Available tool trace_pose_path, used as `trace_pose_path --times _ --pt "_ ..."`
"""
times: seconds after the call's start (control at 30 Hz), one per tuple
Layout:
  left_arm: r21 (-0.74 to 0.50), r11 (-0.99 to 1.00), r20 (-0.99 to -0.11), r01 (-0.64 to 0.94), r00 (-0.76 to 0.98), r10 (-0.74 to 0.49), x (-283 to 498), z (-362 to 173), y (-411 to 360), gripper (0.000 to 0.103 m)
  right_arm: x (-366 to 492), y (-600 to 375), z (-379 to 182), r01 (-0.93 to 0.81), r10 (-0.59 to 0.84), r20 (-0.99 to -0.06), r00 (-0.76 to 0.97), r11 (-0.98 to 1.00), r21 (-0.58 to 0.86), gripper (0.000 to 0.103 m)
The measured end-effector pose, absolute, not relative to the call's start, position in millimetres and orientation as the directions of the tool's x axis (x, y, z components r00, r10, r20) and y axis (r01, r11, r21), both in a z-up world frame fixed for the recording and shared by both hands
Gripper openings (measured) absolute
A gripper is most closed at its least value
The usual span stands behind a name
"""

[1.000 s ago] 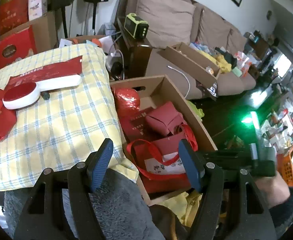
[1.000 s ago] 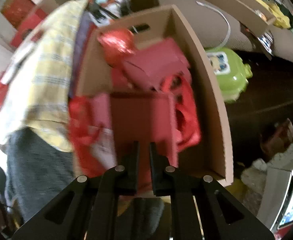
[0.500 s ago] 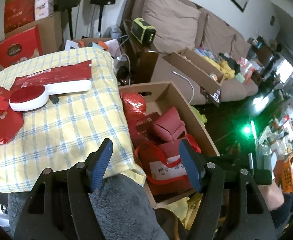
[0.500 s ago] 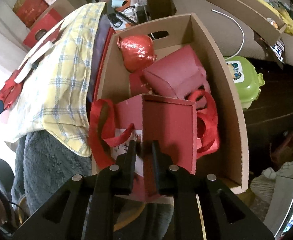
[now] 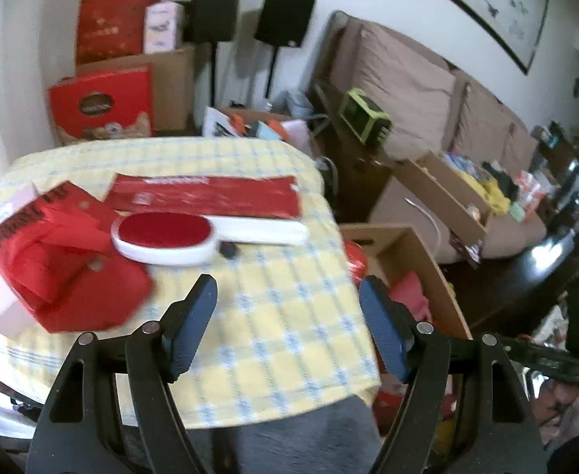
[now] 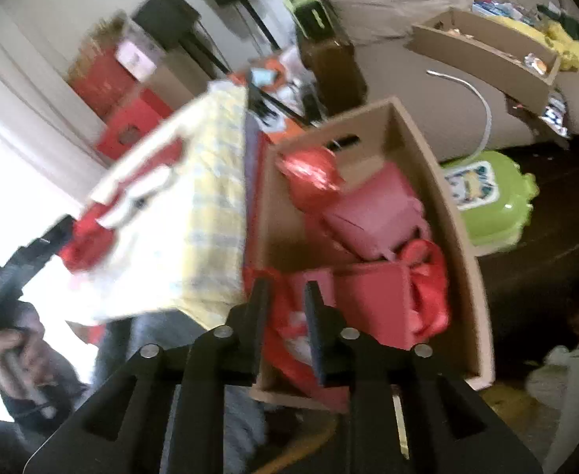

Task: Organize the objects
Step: 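Move both open grippers from the cardboard box back to the table, then reach the right gripper to the red tissue bag while the left approaches the red printed bag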

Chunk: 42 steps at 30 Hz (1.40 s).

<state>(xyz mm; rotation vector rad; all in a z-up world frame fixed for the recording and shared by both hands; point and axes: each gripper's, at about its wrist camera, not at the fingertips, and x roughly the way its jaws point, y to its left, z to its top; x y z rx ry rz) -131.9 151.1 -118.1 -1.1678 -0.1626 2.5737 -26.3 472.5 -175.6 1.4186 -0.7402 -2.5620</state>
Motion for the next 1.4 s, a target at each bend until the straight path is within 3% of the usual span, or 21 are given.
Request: trace_pose_path --times 0.3,0.67,0.87,1.1,1.4 --pt "-0.242 -0.956 -0.692 -0.165 -0.662 0.289 -144.1 -115.9 112.2 0.075 -46.7 445.4 -192.4 -0.161 -0.366 -0.765 -0.53 -0.842 0.514 0.025" --pt "-0.262 -0.961 -0.671 -0.087 -0.699 0.246 -154.9 -116.4 64.5 0.075 -77.8 375.2 -177.2 -0.054 -0.47 -0.697 -0.542 -0.808 0.587 0.03" --pt "-0.257 -0.966 -0.648 -0.031 -0.736 0.196 -163.3 -116.3 26.5 0.075 -77.6 361.3 -196.9 -0.099 -0.486 -0.701 -0.522 -0.782 0.615 0.03" --pt "-0.239 -0.965 -0.643 0.111 -0.763 0.071 -175.8 -122.0 -38.9 0.075 -84.9 373.5 -192.5 -0.177 -0.471 -0.643 -0.603 -0.707 0.684 0.03" --pt "-0.283 -0.932 -0.697 0.225 -0.716 0.039 -184.1 -136.9 -100.2 0.084 -120.1 294.9 -159.8 0.019 -0.593 -0.599 -0.538 -0.719 0.695 0.037"
